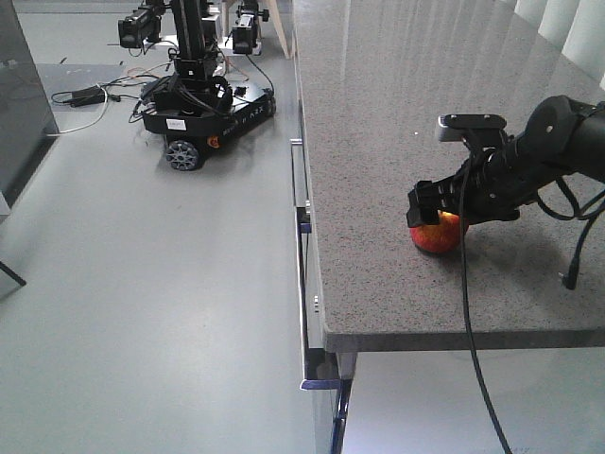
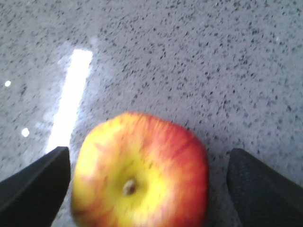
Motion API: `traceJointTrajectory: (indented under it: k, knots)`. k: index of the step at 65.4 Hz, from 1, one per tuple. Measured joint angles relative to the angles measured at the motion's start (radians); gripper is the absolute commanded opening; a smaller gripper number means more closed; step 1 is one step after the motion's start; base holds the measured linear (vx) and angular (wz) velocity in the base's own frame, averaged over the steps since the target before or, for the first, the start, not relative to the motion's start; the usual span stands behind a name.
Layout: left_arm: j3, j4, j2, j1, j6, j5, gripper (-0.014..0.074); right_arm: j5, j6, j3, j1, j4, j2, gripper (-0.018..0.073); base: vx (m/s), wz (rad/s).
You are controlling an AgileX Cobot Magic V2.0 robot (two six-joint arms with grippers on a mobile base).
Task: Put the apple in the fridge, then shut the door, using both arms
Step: 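Lower the right gripper over the apple and close on it, then lift the apple with the right gripper off the counter edge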
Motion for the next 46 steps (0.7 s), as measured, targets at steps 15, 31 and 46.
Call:
traceJointTrajectory:
  k: [15,31,46]
  knots:
    - [0.000,0.000,0.000,0.000,0.000,0.000,-0.0006,-0.003,0.000,-0.026,0.000,0.000,0.042,0.0573,0.00,0.00]
    - [0.000,0.000,0.000,0.000,0.000,0.000,-0.0006,0.016,0.000,-0.027,0.001,0.002,0.049,0.0421,0.00,0.00]
    - [0.000,0.000,0.000,0.000,0.000,0.000,-0.0006,0.019,0.000,-0.027,0.001,0.004,0.049,0.0260,0.00,0.00]
